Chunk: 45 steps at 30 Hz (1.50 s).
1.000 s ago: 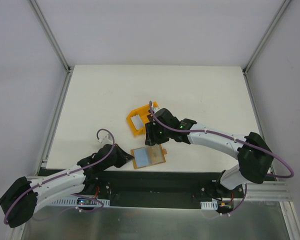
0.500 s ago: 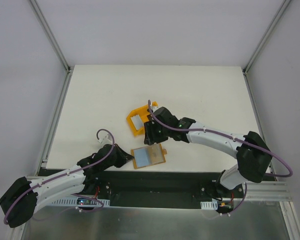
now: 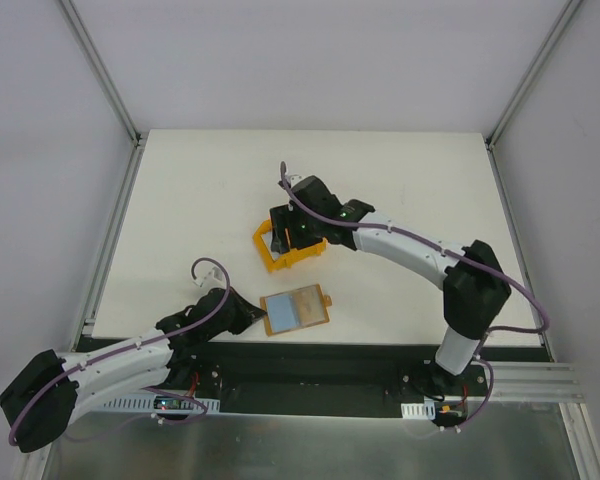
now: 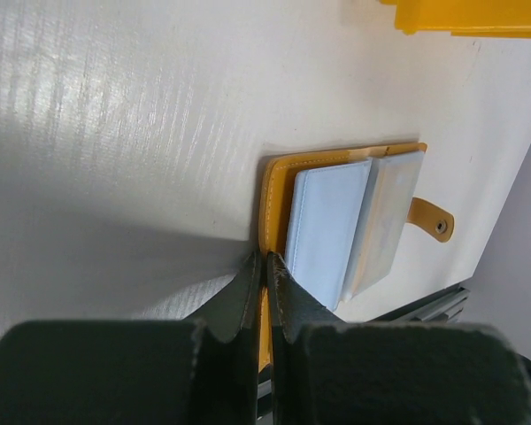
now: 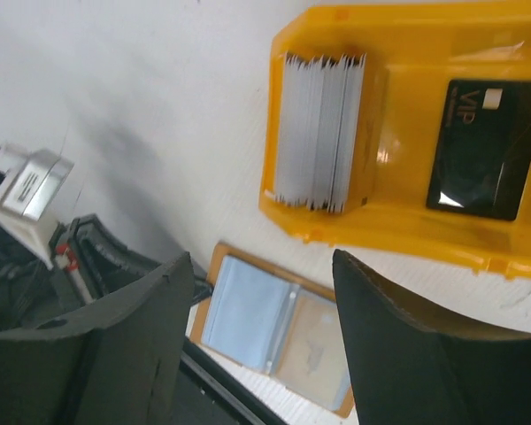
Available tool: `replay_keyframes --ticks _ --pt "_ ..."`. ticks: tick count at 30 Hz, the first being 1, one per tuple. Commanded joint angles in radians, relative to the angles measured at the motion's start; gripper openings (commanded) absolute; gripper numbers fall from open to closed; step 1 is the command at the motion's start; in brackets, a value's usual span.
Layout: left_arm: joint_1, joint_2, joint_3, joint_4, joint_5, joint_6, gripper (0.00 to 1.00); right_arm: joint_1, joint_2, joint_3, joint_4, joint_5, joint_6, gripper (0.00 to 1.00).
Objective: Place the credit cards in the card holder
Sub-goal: Pick up the credit card from the storage box.
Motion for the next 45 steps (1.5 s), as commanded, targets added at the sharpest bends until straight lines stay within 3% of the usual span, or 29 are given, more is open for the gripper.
replay_keyframes --ticks 1,10,21,32,45 --pt "0.010 0.025 0.018 -0.038 -0.043 -0.008 0.00 -0.031 0.107 0.133 -0.080 -0.029 -0.067 0.67" --pt "0.036 0.043 0.024 -0.038 -0.028 0.009 0.00 -0.084 0.267 0.263 -0.099 -0.116 -0.081 0.71" --pt "0.046 0.075 0.035 -0.038 -0.012 0.017 0.00 -0.107 0.367 0.302 -0.086 -0.188 -0.087 0.72" --pt "0.048 0.083 0.035 -0.038 -0.003 0.019 0.00 -0.117 0.382 0.314 -0.059 -0.292 -0.082 0.72" --pt "0.048 0.092 0.036 -0.034 0.006 0.019 0.00 -0.124 0.345 0.292 -0.043 -0.317 -0.073 0.62"
